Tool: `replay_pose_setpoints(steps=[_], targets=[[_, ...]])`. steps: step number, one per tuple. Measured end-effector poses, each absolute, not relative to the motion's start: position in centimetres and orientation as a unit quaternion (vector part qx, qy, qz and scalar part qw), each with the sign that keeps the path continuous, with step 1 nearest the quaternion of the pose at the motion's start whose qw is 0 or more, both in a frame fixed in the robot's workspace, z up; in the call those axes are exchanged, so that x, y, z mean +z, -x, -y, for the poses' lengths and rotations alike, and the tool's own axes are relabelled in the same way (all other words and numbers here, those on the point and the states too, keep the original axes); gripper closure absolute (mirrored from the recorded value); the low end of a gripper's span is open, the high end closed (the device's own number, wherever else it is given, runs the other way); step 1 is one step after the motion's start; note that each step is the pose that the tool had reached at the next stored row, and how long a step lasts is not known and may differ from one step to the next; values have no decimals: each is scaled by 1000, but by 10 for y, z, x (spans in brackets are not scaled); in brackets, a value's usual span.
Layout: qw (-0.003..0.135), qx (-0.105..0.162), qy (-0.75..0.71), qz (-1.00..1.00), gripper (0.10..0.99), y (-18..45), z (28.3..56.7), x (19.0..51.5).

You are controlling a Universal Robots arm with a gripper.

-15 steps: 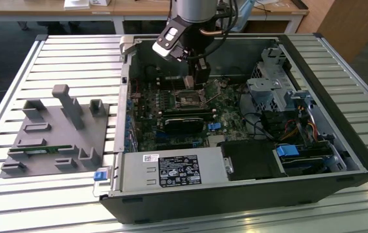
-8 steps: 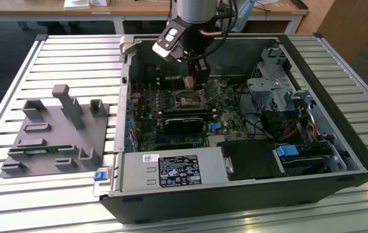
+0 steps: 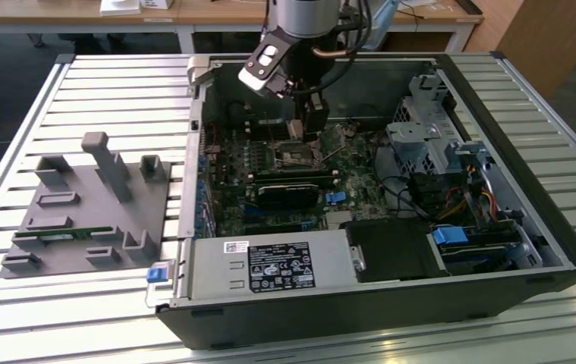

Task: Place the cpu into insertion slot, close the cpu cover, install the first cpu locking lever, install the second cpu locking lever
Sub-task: 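Place the cpu into insertion slot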

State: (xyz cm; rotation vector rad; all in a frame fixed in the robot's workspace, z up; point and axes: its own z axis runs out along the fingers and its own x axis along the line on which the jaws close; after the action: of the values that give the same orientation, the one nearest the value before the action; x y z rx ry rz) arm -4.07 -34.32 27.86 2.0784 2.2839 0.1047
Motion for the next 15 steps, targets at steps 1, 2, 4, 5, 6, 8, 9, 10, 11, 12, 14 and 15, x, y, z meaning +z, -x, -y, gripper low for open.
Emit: replay_pose_setpoints(steps=[1, 2, 4, 5, 6, 8, 9, 10, 11, 12, 14, 15], targets=[[26, 34, -674, -737, 549, 41, 343, 278], [26, 34, -676, -736, 549, 41, 343, 278], [26, 34, -680, -732, 549, 41, 343, 277], [26, 34, -681, -731, 549, 41, 343, 277], [26, 33, -681, -731, 549, 41, 343, 277], [26, 34, -681, -731, 549, 41, 343, 276], [26, 34, -681, -731, 549, 41, 343, 276], [26, 33, -681, -731, 549, 41, 343, 275], [26, 33, -681, -731, 549, 41, 343, 275], [26, 33, -681, -731, 549, 41, 343, 275], [26, 34, -681, -731, 549, 41, 343, 274], [26, 34, -681, -731, 549, 41, 343, 274]])
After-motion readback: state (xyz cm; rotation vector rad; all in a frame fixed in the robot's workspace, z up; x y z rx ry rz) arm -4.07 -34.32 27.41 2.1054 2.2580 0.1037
